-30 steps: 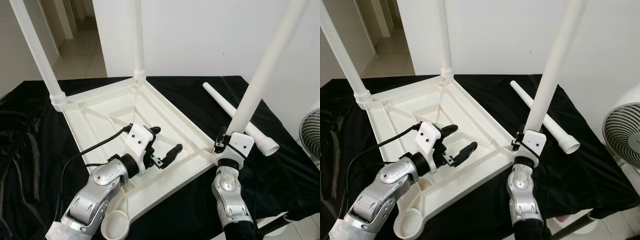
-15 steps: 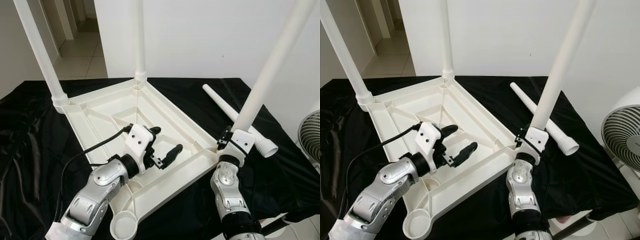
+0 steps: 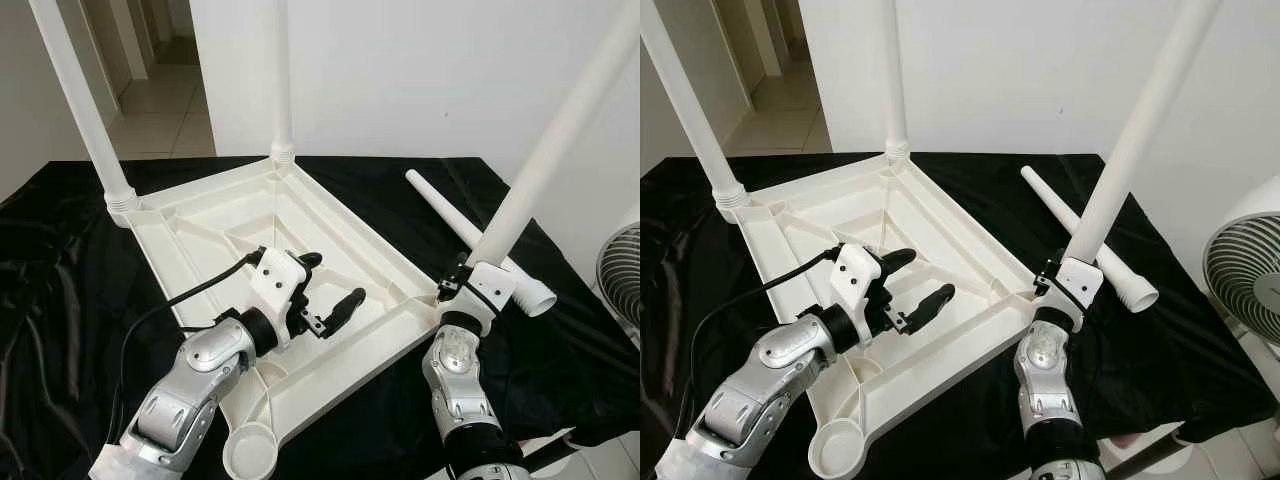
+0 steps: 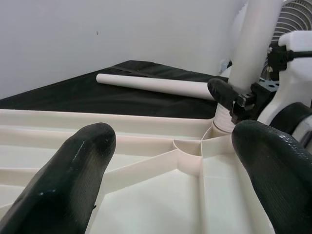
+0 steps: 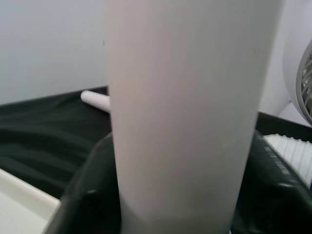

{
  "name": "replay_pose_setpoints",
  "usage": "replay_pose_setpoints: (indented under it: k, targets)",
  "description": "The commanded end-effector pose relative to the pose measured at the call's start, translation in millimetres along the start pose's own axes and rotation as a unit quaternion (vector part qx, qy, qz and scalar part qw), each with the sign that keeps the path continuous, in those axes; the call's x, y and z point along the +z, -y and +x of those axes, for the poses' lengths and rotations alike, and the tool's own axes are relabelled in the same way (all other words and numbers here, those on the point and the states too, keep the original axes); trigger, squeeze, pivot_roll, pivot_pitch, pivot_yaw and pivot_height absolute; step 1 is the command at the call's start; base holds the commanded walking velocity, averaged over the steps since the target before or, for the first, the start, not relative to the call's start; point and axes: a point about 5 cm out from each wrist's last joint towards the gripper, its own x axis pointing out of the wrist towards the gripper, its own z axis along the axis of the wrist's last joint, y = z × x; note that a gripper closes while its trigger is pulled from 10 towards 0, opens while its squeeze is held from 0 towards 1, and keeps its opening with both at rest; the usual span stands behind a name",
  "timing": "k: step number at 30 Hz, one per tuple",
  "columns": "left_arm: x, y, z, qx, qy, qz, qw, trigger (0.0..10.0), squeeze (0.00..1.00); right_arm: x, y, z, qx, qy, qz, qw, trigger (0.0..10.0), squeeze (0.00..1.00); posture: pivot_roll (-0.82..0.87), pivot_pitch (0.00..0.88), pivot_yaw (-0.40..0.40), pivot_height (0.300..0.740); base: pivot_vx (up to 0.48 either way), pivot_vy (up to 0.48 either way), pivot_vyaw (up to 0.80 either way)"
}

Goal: Building children table

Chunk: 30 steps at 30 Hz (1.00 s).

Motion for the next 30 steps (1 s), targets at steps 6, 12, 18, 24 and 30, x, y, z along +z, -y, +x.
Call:
replay_pose_setpoints:
  k: [6,12,18,24,30]
  targets:
    - [1,5.8,0.5,-0.030,-0.002,0.000,1.000,10.0,0.00,-35,26.3,-10.4,-0.038,-0.080,-0.030,0.996,10.0,1.00,0.02,0.038,0.024,0.740,0.000,0.000,0.00]
    - [1,6.2,0.5,-0.031,-0.002,0.000,1.000,10.0,0.00,-33,24.3,-10.4,-0.029,-0.072,-0.032,0.996,10.0,1.00,0.02,0.039,0.024,0.740,0.000,0.000,0.00]
    - [1,6.4,0.5,-0.031,-0.002,0.000,1.000,10.0,0.00,-33,23.5,-10.2,-0.026,-0.068,-0.033,0.997,10.0,1.00,0.02,0.039,0.024,0.740,0.000,0.000,0.00]
    - [1,6.3,0.7,-0.030,-0.001,-0.001,1.000,10.0,0.00,-26,20.9,-0.8,0.065,-0.061,0.001,0.996,10.0,0.00,0.02,0.043,0.024,0.740,0.000,0.000,0.00]
    - [1,6.2,1.3,-0.031,-0.001,-0.002,1.000,10.0,0.00,-20,24.2,5.9,0.117,-0.051,0.003,0.992,10.0,0.00,0.01,0.044,0.027,0.740,0.000,0.000,0.00]
